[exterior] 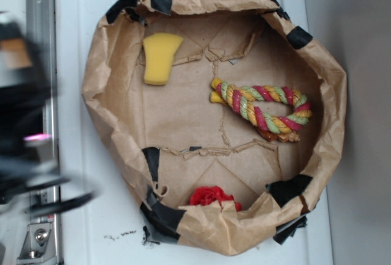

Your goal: Grab the green sponge.

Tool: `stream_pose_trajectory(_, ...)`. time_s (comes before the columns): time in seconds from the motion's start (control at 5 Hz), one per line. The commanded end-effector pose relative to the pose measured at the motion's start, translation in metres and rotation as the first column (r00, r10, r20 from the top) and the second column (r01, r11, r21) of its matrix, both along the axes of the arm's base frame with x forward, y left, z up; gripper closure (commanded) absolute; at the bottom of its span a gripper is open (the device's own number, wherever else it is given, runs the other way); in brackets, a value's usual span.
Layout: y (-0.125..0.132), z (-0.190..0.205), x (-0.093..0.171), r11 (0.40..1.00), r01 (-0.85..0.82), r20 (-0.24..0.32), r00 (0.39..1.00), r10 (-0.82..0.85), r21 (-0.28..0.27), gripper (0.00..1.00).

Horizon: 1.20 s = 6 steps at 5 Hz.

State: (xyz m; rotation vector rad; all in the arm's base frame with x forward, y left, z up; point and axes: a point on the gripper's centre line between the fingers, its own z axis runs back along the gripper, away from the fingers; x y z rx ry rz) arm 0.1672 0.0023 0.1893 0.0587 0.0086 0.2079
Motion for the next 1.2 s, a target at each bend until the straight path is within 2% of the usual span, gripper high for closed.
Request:
stream_pose_trajectory(0.0,0.039,-0.066,0.065,0.919,-0.394,0.057,0.918,0.392,0.016,0.00)
stream_pose_trajectory(0.2,0.037,-0.093,0.068,0.912,-0.409,0.049,0.912,0.408,0.026,0.00)
stream_pose_trajectory(0.4,0.037,-0.133,0.057,0.917,-0.391,0.043,0.920,0.389,0.078,0.00)
stream_pose_trajectory(0.6,0.055,-0.157,0.051,0.908,-0.401,0.050,0.916,0.398,0.120,0.00)
stream_pose_trajectory(0.8,0.069,-0.168,0.057,0.914,-0.388,0.059,0.922,0.384,0.118,0.00)
stream_pose_trajectory(1.0,0.071,-0.165,0.060,0.937,-0.327,0.120,0.942,0.312,0.126,0.00)
